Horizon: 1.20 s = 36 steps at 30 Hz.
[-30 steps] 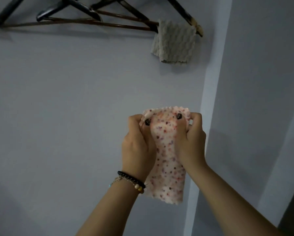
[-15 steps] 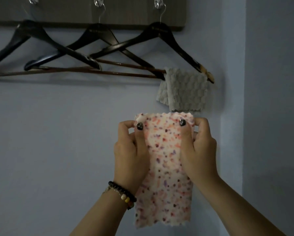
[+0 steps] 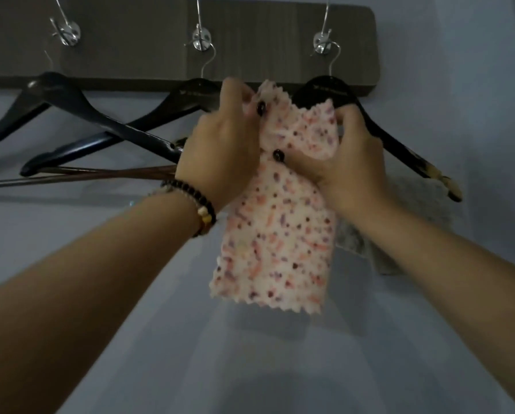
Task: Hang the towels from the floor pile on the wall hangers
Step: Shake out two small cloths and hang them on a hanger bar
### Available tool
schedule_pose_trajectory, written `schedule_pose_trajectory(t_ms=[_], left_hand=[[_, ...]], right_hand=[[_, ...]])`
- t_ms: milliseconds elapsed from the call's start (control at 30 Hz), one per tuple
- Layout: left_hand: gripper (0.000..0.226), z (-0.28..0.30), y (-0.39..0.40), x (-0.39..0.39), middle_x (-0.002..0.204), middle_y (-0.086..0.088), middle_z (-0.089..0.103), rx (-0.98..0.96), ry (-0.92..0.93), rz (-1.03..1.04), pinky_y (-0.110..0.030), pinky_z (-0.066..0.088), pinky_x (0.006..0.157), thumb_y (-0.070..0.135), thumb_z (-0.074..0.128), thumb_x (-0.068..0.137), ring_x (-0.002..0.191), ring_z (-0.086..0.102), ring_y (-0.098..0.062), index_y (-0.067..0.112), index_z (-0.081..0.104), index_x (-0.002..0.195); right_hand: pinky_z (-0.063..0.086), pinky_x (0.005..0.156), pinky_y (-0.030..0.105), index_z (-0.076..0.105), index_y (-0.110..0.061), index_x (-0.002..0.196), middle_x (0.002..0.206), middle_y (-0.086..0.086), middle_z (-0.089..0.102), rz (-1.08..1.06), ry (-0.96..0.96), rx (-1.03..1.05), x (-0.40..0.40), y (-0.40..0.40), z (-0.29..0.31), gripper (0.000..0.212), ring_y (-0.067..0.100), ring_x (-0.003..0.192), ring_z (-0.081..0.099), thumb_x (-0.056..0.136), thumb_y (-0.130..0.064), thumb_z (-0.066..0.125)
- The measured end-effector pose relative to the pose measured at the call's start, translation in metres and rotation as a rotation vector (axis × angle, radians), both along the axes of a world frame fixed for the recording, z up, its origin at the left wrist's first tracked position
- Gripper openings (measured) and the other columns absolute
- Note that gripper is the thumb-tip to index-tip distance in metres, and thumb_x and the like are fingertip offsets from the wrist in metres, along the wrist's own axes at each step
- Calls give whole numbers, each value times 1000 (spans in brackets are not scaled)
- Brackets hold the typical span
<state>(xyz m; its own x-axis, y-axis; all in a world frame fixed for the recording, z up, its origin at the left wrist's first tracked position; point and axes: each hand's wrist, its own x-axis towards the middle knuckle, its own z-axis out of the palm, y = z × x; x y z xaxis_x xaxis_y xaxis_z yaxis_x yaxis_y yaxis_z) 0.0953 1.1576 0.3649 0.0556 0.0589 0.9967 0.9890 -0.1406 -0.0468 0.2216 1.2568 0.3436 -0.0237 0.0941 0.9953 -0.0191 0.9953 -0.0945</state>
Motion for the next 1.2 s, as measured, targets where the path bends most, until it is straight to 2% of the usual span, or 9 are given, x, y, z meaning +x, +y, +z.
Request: schedule_pose_trajectory(t_ms=[100,300,400,567,767,933,1033,1133,1200], left_hand=[[27,27,5,-18,77,-6,57,16,37,144,-45,50,59,28,33,103,66,57,-33,7,42,118],[18,48,24,-54,85,-5,51,90,135,416,-40,41,63,19,34,101,79,52,-29,7,46,108],[14,46,30,-65,85,-4,50,23,100,426,-37,37,61,19,33,101,74,50,-25,10,43,104],[21,41,35,-67,83,-8,58,-94,34,335,-40,48,59,24,33,102,69,58,-30,9,39,115],[21,41,38,-50,84,-8,49,-212,77,343,-33,38,63,18,36,100,74,51,-27,3,44,115],[19,42,29,-35,81,-4,49,-268,57,263,-18,27,45,16,36,102,62,46,-16,2,43,114],[24,38,21,-26,91,-9,55,-261,47,167,-21,36,49,18,37,103,72,50,-21,0,41,117],[26,33,15,-17,90,-10,55,-235,39,171,-35,45,63,19,37,102,75,54,-24,-1,41,118],[24,34,12,-14,88,-6,52,-214,20,180,-21,41,60,20,36,102,70,50,-19,1,42,116]], right_hand=[[38,57,2,45,-12,110,91,-15,51,-61,24,63,-22,8,29,63,-9,72,48,71,-48,79],[34,51,9,42,-14,105,89,-8,53,-245,0,164,-52,26,52,57,4,71,51,76,-50,75],[34,52,26,38,-16,102,95,2,57,-307,-33,137,-61,38,51,59,16,81,54,74,-53,74],[38,63,30,42,-12,121,106,6,58,-404,-65,97,-63,41,45,72,19,89,54,72,-51,76],[43,69,35,48,-8,113,110,19,48,-755,199,376,-51,42,34,68,29,92,51,62,-33,85],[42,59,34,39,-10,119,105,6,50,-489,26,184,-32,35,33,63,20,83,53,73,-24,79],[39,62,31,36,-12,111,98,2,48,-332,52,66,-18,37,35,55,17,85,51,74,-24,76],[34,58,25,35,-15,101,99,3,44,-392,75,106,-13,34,30,46,16,86,47,75,-16,73],[30,54,20,35,-15,94,93,2,43,-415,56,179,-10,30,26,40,15,79,44,76,-8,69]])
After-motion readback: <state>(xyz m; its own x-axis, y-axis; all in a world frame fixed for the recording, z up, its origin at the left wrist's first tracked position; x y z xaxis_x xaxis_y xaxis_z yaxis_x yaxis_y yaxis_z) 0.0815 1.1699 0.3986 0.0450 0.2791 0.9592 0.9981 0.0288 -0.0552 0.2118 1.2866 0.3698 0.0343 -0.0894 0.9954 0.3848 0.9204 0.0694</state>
